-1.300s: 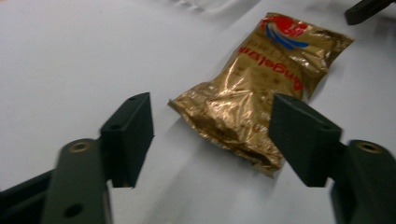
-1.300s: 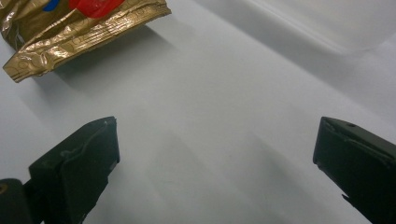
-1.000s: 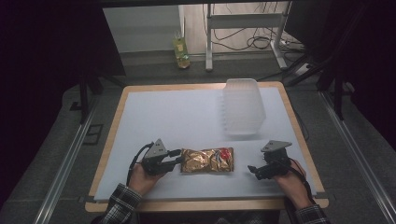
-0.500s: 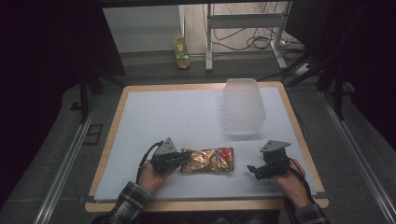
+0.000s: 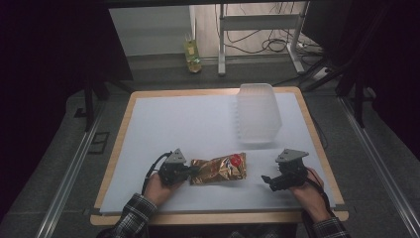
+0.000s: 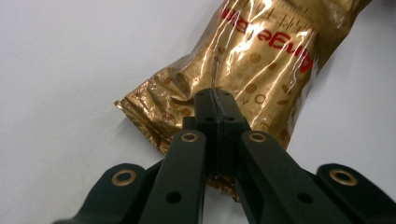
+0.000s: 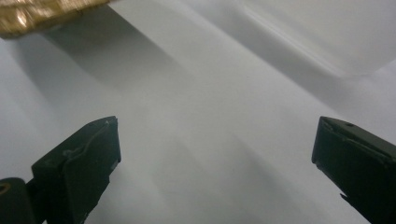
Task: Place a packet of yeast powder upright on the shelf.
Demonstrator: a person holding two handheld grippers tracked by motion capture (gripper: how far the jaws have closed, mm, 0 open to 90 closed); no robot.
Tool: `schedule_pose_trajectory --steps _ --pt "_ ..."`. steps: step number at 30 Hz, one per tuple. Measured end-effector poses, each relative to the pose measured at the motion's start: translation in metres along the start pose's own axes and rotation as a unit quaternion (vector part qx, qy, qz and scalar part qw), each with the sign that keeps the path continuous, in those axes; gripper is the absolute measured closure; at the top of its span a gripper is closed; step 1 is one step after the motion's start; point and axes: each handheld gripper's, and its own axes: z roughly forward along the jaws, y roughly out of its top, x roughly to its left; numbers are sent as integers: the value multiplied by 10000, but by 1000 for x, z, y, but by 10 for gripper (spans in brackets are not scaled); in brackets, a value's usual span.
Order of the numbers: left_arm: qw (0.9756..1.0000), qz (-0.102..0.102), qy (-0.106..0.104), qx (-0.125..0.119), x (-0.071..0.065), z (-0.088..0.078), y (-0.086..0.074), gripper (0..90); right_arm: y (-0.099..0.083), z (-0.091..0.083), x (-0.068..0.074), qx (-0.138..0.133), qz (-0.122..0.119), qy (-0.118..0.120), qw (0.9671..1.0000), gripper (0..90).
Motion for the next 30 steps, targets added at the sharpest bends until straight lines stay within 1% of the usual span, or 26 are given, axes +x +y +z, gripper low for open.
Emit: schedule_pose_trajectory --steps 1,2,3,5,6,7,8,9,11,12,13,14,15,16,19,20,22,23,24,26,27,28,29,30 --pt "10000 13 33 28 0 0 -1 900 0 0 0 5 -5 8 10000 13" --pt "9997 41 129 183 0 0 -3 900 1 0 0 6 -18 12 10000 13" --pt "9993 105 234 268 -1 0 -7 900 1 -1 1 -3 -11 23 10000 13" --pt "9992 95 261 280 -2 0 -7 900 2 -2 1 -7 -9 44 10000 13" --pt "9990 171 292 305 -3 1 -6 900 3 -2 2 -30 13 92 10000 12" --pt "9991 139 281 289 -3 0 -7 900 5 -2 2 -52 88 187 9998 12" --pt "9992 121 262 279 -2 0 -7 900 5 -2 2 -52 88 187 9998 12" --pt "9991 156 262 282 -2 0 -7 900 6 -1 4 -40 124 286 9995 11" --pt "9991 166 271 275 -2 0 -7 900 7 -1 5 -60 144 309 9994 11" --pt "9991 187 268 276 -2 0 -7 900 9 -1 7 -110 210 438 9988 10" --pt "9991 187 268 276 -2 0 -7 900 9 -1 7 -110 210 438 9988 10" --pt "9990 205 284 269 -3 0 -7 900 10 -1 8 -136 238 505 9983 10" --pt "9990 209 288 262 -3 0 -7 900 13 0 10 -190 303 649 9972 10" --pt "9990 209 288 262 -3 0 -7 900 13 0 10 -190 303 649 9972 10" --pt "9991 180 268 259 -2 0 -7 900 18 4 14 -108 286 856 9959 12" --pt "9992 173 267 256 -2 0 -7 900 21 7 15 -52 318 989 9946 15" --pt "9992 154 265 252 -2 0 -8 900 24 11 16 -63 385 1173 9923 19" --pt "9992 154 265 252 -2 0 -8 900 24 11 16 -63 385 1173 9923 19" --pt "9992 154 273 251 -2 0 -8 900 27 13 18 -9 432 1323 9903 24" --pt "9992 146 267 249 -2 0 -8 899 32 15 21 16 497 1390 9890 29" --pt "9993 136 266 246 -2 0 -8 899 32 15 21 16 497 1390 9890 29" --pt "9993 132 265 243 -2 0 -8 899 36 16 24 8 555 1484 9874 29" --pt "9993 137 266 245 -2 0 -8 899 36 16 24 8 555 1484 9874 29" --pt "9992 146 263 256 -2 0 -8 900 42 17 27 16 554 1531 9867 29"
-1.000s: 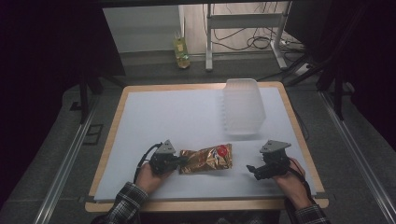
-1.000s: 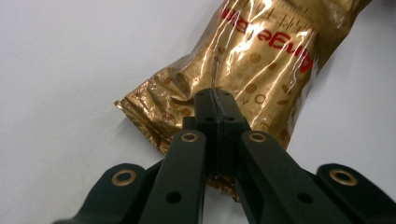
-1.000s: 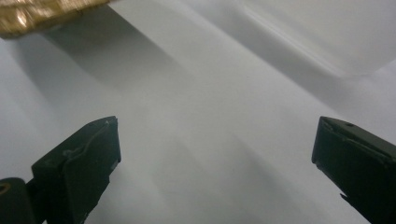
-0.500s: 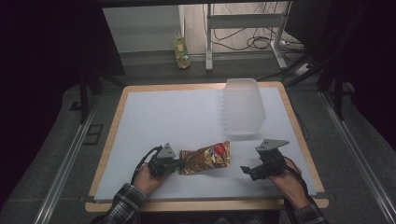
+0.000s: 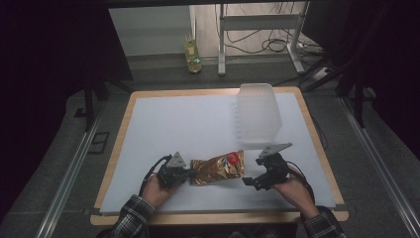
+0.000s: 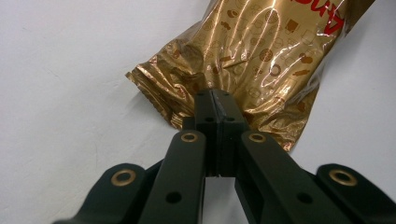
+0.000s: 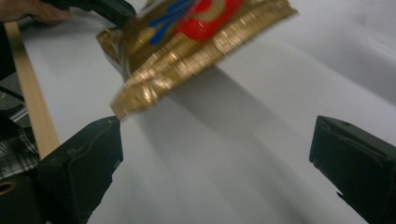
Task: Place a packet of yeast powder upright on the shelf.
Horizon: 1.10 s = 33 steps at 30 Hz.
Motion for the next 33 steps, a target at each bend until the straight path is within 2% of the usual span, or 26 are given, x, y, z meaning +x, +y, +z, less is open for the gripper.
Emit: schedule_pose_trajectory --steps 3,6,9,11,14,15,17,18,20,23,24,27,28,29,31,32,33 --pt "10000 2 4 2 0 0 0 899 5 3 2 18 31 34 10000 29" --pt "10000 -6 -2 -1 0 0 0 900 18 12 6 114 141 163 9997 27" --pt "10000 -4 -4 -1 0 0 0 899 24 18 7 157 111 165 9997 28" --pt "10000 -2 -4 1 0 0 0 899 29 26 7 227 330 293 9988 32" --pt "10000 1 -3 0 0 0 0 899 36 36 6 327 469 308 9979 100" --pt "10000 19 2 6 0 0 0 899 40 41 4 341 603 377 9969 199" --pt "10000 22 7 6 0 0 0 899 43 45 3 346 737 471 9956 278" --pt "10000 27 12 8 0 0 0 899 43 45 3 346 737 471 9956 278" --pt "10000 43 19 16 -1 0 0 899 48 51 3 330 983 708 9921 388" --pt "10000 47 25 18 -1 0 0 899 50 53 3 299 1054 775 9910 439" --pt "10000 47 24 18 -1 0 0 899 52 55 4 237 1204 949 9879 512" --pt "10000 63 44 22 -1 0 1 898 54 55 6 246 1218 967 9875 557" --pt "9999 81 53 25 -2 -1 1 898 55 53 7 220 1137 974 9885 608" --pt "9999 81 53 25 -2 -1 1 897 55 53 7 220 1137 974 9885 608" --pt "9998 189 95 8 -3 -1 0 897 56 52 9 230 1144 998 9881 642" --pt "9994 278 187 -4 -4 -3 1 871 56 50 9 196 1092 1040 9884 668" --pt "9994 278 187 -4 -4 -3 1 855 56 50 9 196 1092 1040 9884 668"
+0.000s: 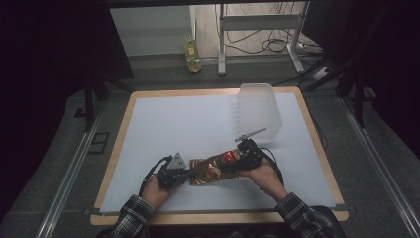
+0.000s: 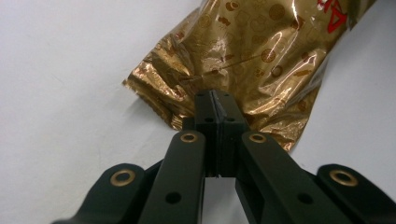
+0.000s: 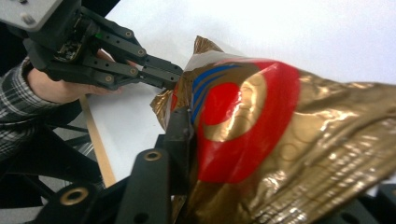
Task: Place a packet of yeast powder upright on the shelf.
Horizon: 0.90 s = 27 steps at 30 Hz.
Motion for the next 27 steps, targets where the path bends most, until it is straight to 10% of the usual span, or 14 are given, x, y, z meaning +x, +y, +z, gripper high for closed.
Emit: schedule_pose_trajectory --steps 27 --pt "9980 -230 261 -524 7 -24 -1 363 26 -32 15 -99 -908 -270 9955 720"
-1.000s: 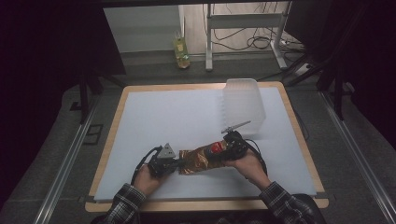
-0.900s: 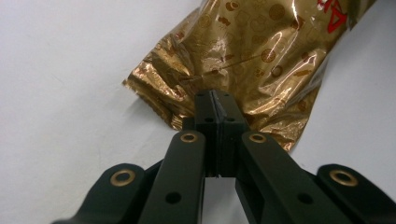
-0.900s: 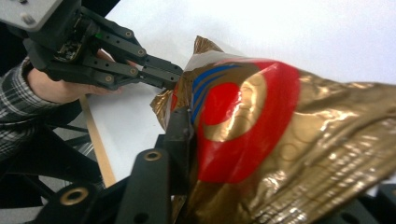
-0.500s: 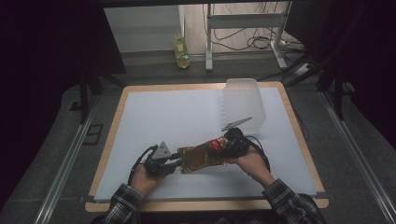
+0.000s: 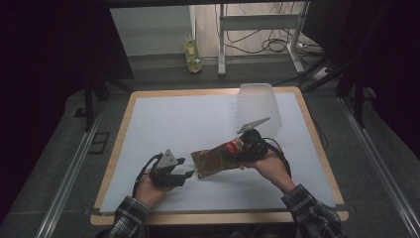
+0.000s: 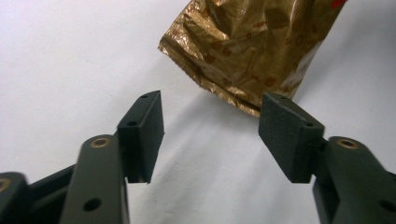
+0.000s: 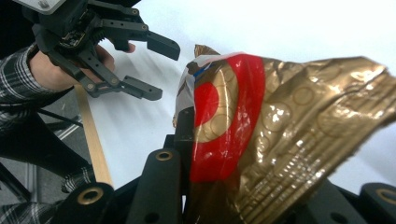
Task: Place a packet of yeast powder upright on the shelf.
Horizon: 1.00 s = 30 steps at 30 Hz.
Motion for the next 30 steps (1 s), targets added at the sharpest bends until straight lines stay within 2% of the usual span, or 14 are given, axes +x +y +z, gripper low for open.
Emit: schedule_pose_trajectory --steps 4,5,7,9,10,12,13,17,18,23,26,30 --pt "10000 -21 86 -45 1 -1 -1 268 4 -5 0 6 -157 -38 9999 720" --pt "9999 -24 109 -49 1 -2 -1 268 4 -5 0 6 -157 -38 9999 720" --pt "9998 -43 166 -58 2 -2 -1 204 6 -7 0 11 -208 -63 9998 720" --pt "9997 -70 199 -74 3 -3 -1 191 8 -9 0 5 -261 -80 9996 720" --pt "9997 -86 223 -72 3 -3 -1 137 10 -12 0 1 -323 -113 9994 720" --pt "9996 -79 273 -68 3 -4 -1 114 11 -12 0 0 -339 -126 9993 720" --pt "9995 -75 284 -69 3 -4 -1 72 13 -15 0 6 -413 -173 9990 720" --pt "9995 -86 305 -34 5 -4 -2 32 17 -20 -1 5 -496 -227 9985 720" --pt "9994 -83 347 -17 5 -4 -2 28 20 -24 -1 -7 -583 -287 9979 720" --pt "9992 -110 367 -66 7 -5 -3 6 27 -33 -3 -36 -706 -395 9967 721" --pt "9990 -107 417 -96 9 -5 -4 0 30 -39 -5 -46 -810 -479 9955 721" --pt "9984 -57 546 -120 10 -5 -5 0 35 -45 -7 -121 -834 -598 9947 721"
